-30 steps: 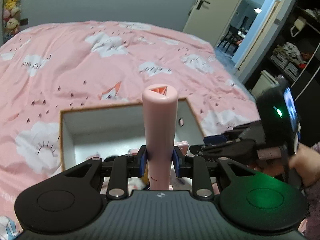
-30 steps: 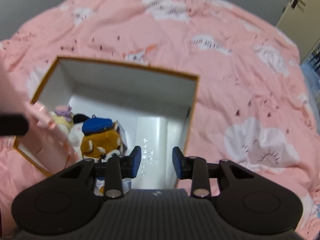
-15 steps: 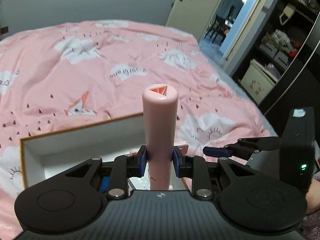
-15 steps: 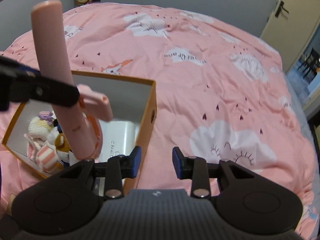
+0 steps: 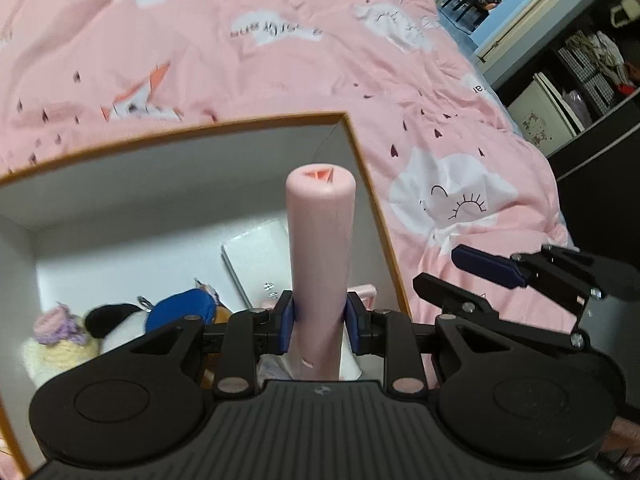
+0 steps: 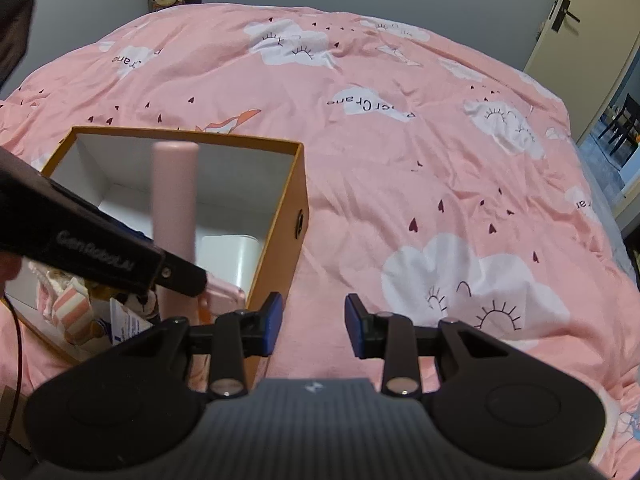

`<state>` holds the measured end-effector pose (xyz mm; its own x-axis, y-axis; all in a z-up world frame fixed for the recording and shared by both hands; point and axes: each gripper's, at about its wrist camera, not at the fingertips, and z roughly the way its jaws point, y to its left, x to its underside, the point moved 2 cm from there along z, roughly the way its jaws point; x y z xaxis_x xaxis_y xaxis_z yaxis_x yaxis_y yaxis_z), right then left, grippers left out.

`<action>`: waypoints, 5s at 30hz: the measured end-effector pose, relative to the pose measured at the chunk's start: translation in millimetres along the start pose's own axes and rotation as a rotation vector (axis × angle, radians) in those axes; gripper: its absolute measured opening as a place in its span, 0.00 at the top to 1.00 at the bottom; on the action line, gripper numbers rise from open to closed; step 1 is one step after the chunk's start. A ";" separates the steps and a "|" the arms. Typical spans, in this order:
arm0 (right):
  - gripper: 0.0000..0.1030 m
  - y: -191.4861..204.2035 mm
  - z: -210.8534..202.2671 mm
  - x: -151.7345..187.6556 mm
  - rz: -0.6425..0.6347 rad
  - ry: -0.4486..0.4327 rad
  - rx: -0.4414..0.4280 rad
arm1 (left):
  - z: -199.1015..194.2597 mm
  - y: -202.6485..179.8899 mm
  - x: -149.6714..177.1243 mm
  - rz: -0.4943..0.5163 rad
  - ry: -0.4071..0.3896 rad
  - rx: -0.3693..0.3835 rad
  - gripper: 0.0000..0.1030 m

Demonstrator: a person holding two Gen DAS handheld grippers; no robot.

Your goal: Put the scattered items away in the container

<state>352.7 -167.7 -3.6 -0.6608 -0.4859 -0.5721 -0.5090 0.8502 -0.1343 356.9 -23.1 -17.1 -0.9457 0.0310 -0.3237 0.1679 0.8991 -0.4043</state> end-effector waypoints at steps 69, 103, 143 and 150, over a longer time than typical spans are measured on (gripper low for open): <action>0.59 -1.3 14.4 15.2 0.067 0.031 -0.079 | 30.7 0.4 -8.8 -0.091 0.060 -0.069 0.62; 0.58 33.4 -91.2 47.0 0.069 -0.127 -0.190 | -118.4 -52.7 95.0 0.210 -0.236 -0.311 0.61; 0.42 97.1 -12.5 200.1 0.373 0.295 -0.515 | -97.2 85.6 307.1 -0.303 0.057 -0.229 0.27; 0.40 103.9 25.6 206.5 0.434 0.400 -0.518 | -81.2 87.0 305.6 -0.318 0.088 -0.202 0.18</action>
<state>177.4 -174.6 -156.3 -0.9577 -0.2518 -0.1390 -0.2876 0.8257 0.4853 59.9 100.1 -81.7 -0.9635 -0.2334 -0.1309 -0.1872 0.9374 -0.2935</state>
